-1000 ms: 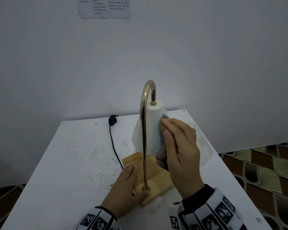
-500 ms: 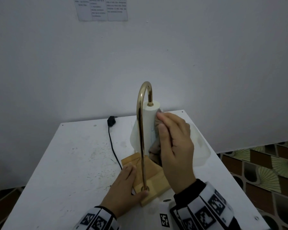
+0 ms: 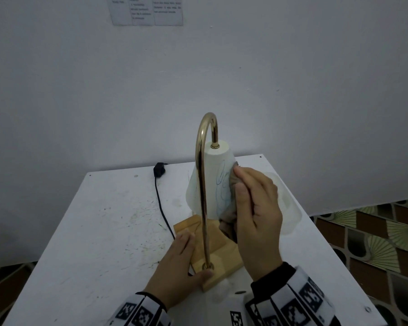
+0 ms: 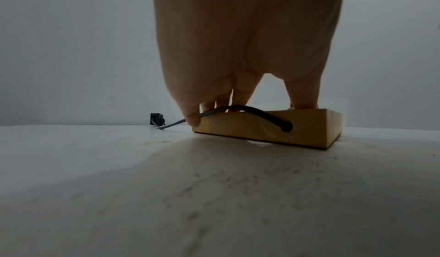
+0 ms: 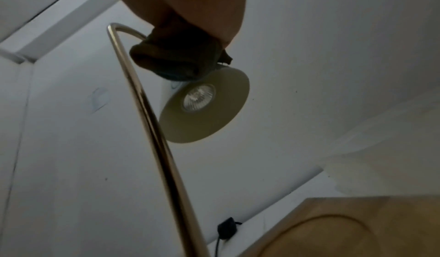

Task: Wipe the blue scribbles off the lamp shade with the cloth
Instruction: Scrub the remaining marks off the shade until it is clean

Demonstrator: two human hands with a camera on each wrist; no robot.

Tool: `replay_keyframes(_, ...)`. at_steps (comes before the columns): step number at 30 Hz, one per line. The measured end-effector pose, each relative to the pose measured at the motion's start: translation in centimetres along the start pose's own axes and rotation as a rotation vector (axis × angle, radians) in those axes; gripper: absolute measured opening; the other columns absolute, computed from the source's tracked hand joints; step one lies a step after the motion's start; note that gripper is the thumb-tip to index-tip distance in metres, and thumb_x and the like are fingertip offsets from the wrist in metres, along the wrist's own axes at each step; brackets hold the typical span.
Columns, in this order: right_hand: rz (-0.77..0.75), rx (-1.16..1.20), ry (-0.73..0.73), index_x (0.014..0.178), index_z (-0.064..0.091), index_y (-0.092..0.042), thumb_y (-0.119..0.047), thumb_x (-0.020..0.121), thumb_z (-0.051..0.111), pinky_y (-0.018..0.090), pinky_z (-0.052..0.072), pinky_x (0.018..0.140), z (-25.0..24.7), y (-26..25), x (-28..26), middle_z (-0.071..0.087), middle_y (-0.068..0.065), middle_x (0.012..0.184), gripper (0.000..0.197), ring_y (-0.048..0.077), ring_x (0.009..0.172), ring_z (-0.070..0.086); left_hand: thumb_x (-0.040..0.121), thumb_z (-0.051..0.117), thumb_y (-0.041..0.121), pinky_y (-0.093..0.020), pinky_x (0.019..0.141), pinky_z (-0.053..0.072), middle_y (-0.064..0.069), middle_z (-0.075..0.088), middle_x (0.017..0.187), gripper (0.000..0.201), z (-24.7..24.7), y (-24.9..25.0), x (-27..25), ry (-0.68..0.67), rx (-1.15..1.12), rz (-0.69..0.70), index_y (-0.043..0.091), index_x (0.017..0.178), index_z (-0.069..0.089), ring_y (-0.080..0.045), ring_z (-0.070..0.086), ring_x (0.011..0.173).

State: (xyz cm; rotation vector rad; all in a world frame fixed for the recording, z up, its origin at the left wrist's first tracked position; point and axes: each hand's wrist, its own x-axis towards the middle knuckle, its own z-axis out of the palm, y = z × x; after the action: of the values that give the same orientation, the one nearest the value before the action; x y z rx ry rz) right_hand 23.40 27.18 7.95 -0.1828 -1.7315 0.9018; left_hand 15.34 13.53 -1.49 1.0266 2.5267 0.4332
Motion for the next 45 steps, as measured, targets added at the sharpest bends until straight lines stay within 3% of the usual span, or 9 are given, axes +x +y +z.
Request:
replay_keyframes(7, -0.054, -0.072, -0.075, 0.119, 0.057, -0.009, -0.025, 0.098, 0.037, 0.015, 0.037, 0.096, -1.8, 1.7, -1.7, 0.059, 0.002, 0.115, 0.033, 0.012, 0.11, 0.05, 0.053, 0.016, 0.092, -0.022, 0.111, -0.008, 0.011, -0.017, 0.156, 0.122, 0.2, -0.5, 0.4, -0.027, 0.022, 0.021, 0.022, 0.15, -0.007, 0.002, -0.019, 0.135)
replay_keyframes(11, 0.074, -0.02, -0.019, 0.117, 0.06, -0.013, -0.024, 0.096, 0.039, 0.018, 0.041, 0.093, -1.4, 1.2, -0.3, 0.057, -0.009, 0.113, 0.032, 0.01, 0.11, 0.05, 0.066, 0.025, 0.082, -0.024, 0.113, -0.006, 0.009, -0.018, 0.156, 0.105, -0.2, 0.0, 0.2, -0.066, 0.047, 0.005, 0.026, 0.149, -0.007, 0.002, -0.02, 0.131)
replay_keyframes(19, -0.056, -0.079, -0.048, 0.118, 0.058, -0.009, -0.019, 0.095, 0.041, 0.016, 0.038, 0.096, -1.1, 0.9, -1.7, 0.056, -0.002, 0.117, 0.03, 0.013, 0.11, 0.049, 0.068, 0.026, 0.079, -0.027, 0.115, -0.003, 0.011, -0.018, 0.156, 0.1, -0.2, -0.1, 0.1, -0.08, 0.06, 0.004, 0.031, 0.149, -0.006, 0.003, -0.023, 0.127)
replay_keyframes(24, 0.112, -0.013, 0.027, 0.116, 0.06, -0.013, -0.024, 0.096, 0.038, 0.021, 0.041, 0.094, -0.7, 1.3, -0.3, 0.057, -0.008, 0.112, 0.032, 0.013, 0.109, 0.051, 0.062, 0.018, 0.083, -0.023, 0.112, -0.005, 0.011, -0.019, 0.156, 0.104, 0.0, 0.0, 0.2, -0.072, 0.091, 0.009, 0.031, 0.149, -0.007, 0.003, -0.022, 0.127)
replay_keyframes(33, -0.107, -0.087, -0.012, 0.121, 0.055, -0.009, -0.026, 0.099, 0.038, 0.03, 0.046, 0.093, -0.1, 0.9, -2.5, 0.049, -0.006, 0.121, 0.033, 0.012, 0.113, 0.046, 0.044, -0.003, 0.094, -0.028, 0.114, -0.004, 0.009, -0.021, 0.156, 0.122, 0.2, -0.3, 0.5, -0.074, 0.102, 0.027, 0.031, 0.148, -0.01, -0.001, -0.027, 0.128)
replay_keyframes(36, 0.03, -0.057, 0.015, 0.119, 0.058, -0.012, -0.029, 0.098, 0.038, 0.037, 0.049, 0.087, -0.7, 2.0, -2.4, 0.05, -0.021, 0.116, 0.033, 0.018, 0.108, 0.05, 0.043, -0.003, 0.093, -0.026, 0.113, -0.004, 0.009, -0.02, 0.156, 0.123, 0.1, -0.1, 0.4, -0.077, 0.11, 0.024, 0.029, 0.149, -0.009, 0.0, -0.025, 0.128)
replay_keyframes(41, 0.151, 0.001, 0.077, 0.114, 0.06, -0.015, -0.025, 0.096, 0.038, 0.02, 0.042, 0.093, -0.3, 1.0, -0.1, 0.056, -0.009, 0.109, 0.03, 0.019, 0.108, 0.052, 0.04, -0.008, 0.093, -0.024, 0.112, -0.007, 0.007, -0.017, 0.157, 0.127, 0.0, 0.2, 0.3, -0.057, 0.121, 0.039, 0.028, 0.15, -0.005, -0.012, -0.017, 0.144)
replay_keyframes(43, 0.115, 0.0, 0.063, 0.115, 0.061, -0.011, -0.023, 0.096, 0.04, 0.023, 0.043, 0.094, 0.1, 0.4, -0.3, 0.057, -0.004, 0.113, 0.031, 0.02, 0.109, 0.052, 0.045, -0.004, 0.091, -0.024, 0.112, -0.006, 0.006, -0.017, 0.157, 0.122, 0.0, 0.2, 0.3, -0.051, 0.119, 0.035, 0.029, 0.149, -0.005, -0.013, -0.017, 0.144)
replay_keyframes(45, 0.082, 0.015, 0.004, 0.119, 0.06, -0.013, -0.028, 0.098, 0.04, 0.038, 0.05, 0.089, 0.2, 0.3, -1.7, 0.054, -0.008, 0.119, 0.032, 0.029, 0.104, 0.055, 0.048, -0.001, 0.09, -0.023, 0.11, -0.007, 0.006, -0.017, 0.157, 0.118, 0.0, 0.3, 0.3, -0.049, 0.116, 0.029, 0.029, 0.149, -0.005, -0.013, -0.017, 0.144)
